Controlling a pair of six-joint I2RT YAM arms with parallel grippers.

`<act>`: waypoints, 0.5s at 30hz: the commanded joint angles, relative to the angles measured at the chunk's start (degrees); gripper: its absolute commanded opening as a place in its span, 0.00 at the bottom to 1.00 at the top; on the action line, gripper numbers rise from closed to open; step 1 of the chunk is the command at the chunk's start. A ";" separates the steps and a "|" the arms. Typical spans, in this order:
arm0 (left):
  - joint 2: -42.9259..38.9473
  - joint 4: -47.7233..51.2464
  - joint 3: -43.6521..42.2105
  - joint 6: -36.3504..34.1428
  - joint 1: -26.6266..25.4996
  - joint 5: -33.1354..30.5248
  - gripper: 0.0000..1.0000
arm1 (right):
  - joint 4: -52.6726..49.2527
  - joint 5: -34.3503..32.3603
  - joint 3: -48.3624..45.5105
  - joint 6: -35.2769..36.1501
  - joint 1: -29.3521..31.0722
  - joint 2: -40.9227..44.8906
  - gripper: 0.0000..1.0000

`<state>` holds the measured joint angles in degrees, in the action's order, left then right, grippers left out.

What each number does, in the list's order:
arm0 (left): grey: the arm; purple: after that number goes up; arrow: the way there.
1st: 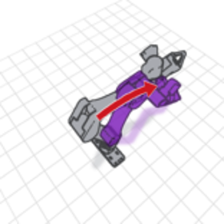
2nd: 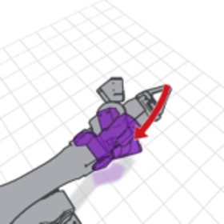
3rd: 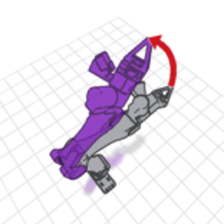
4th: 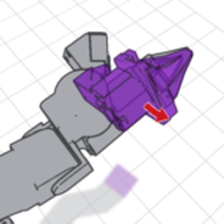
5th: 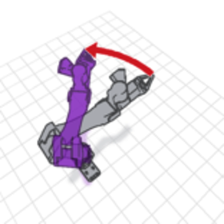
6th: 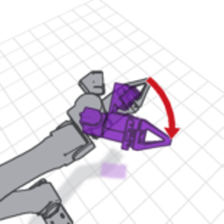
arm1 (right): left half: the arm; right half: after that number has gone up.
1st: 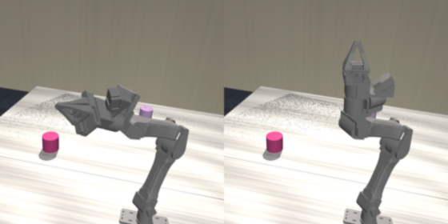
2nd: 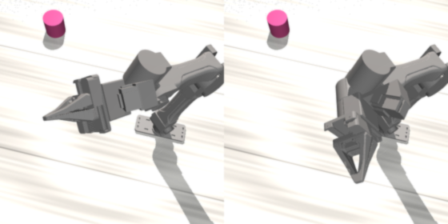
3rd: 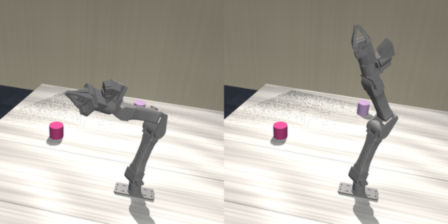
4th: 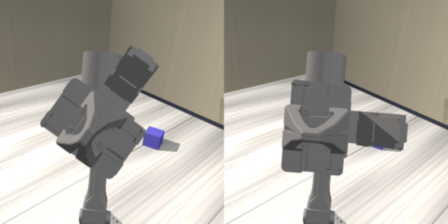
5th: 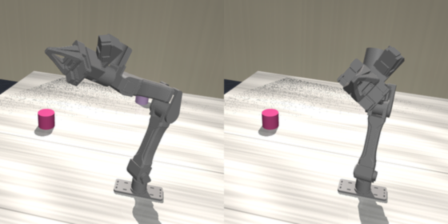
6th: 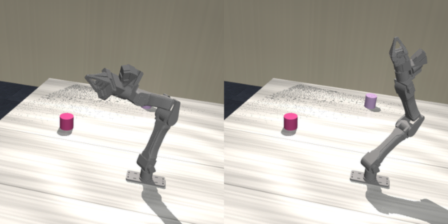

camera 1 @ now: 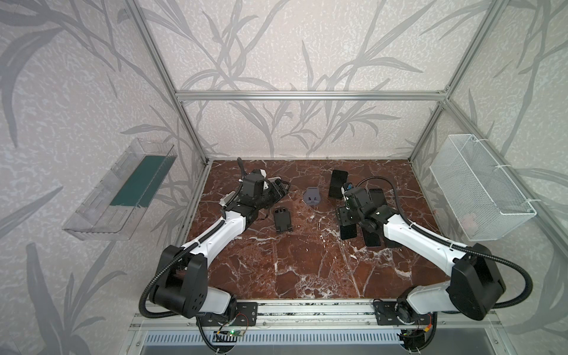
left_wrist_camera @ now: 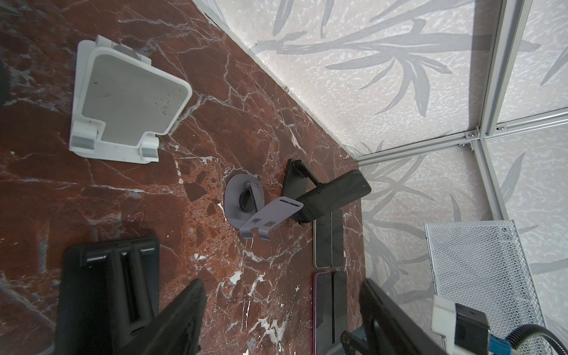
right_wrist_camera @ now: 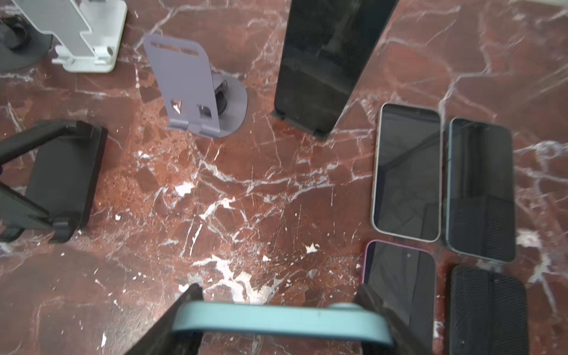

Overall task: Remove the phone from the phone stand
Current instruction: 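Carry the teal-framed phone toward the flat phones with the right gripper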

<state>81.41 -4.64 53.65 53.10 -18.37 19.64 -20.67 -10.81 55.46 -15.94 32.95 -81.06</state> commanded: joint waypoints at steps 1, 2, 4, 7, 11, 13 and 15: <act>0.44 0.15 2.25 -0.76 -0.34 0.25 0.79 | -0.30 4.92 -0.74 0.39 -1.23 -0.35 0.64; 0.36 0.21 2.21 -0.86 -0.42 0.06 0.79 | -0.25 5.53 -0.94 0.18 -1.83 -0.87 0.64; 0.16 0.42 2.19 -1.01 -0.53 -0.39 0.79 | -0.03 6.58 -1.19 0.04 -2.52 -1.93 0.64; 0.05 0.51 2.11 -1.15 -0.61 -0.55 0.79 | -0.10 6.82 -1.08 0.29 -3.10 -3.50 0.64; -0.01 0.52 2.25 -1.12 -0.61 -0.54 0.79 | -0.30 8.11 -1.27 0.04 -4.64 -5.43 0.64; 0.07 0.43 2.27 -1.00 -0.61 -0.18 0.79 | -0.05 9.75 -1.42 -0.39 -6.33 -6.41 0.64; -0.05 0.34 2.24 -1.05 -0.70 -0.15 0.79 | -1.06 10.70 -0.89 -0.58 -7.05 -7.63 0.64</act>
<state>81.45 -4.34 54.17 52.53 -18.76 19.49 -21.26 -2.46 54.30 -16.12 27.16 -87.61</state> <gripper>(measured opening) 0.790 0.740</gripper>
